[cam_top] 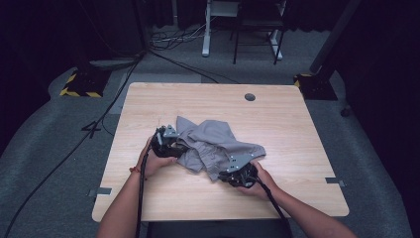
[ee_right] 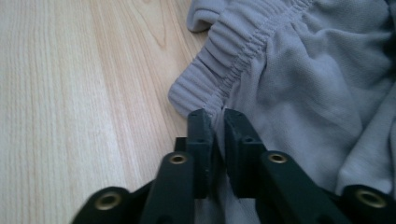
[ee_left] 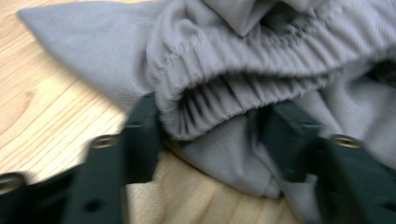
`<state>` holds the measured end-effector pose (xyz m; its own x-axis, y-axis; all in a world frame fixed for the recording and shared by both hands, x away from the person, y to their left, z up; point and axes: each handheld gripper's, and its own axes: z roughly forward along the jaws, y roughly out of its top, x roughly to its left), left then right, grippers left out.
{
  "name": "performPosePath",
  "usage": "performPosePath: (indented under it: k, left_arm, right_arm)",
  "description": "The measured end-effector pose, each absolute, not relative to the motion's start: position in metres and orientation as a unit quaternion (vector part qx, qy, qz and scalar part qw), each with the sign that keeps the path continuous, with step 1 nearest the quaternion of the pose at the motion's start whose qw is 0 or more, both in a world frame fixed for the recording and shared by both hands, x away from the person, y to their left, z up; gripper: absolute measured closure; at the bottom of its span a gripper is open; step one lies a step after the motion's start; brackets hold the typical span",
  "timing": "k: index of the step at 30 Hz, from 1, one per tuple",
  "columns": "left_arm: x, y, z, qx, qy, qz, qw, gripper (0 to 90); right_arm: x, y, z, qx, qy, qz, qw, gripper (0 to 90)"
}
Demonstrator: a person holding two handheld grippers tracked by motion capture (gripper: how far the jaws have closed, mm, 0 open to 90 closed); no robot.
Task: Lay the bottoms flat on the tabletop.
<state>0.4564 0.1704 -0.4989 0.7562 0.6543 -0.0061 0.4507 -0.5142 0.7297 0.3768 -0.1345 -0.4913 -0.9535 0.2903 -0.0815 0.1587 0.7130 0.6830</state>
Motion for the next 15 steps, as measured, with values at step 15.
performPosePath:
  k: [15]
  left_arm:
    - [0.41,0.179,-0.42,0.852,0.259,0.193,0.412,82.3]
  right_arm:
    - [0.364,-0.185,-0.403,0.127,0.85,0.49,0.146,87.7]
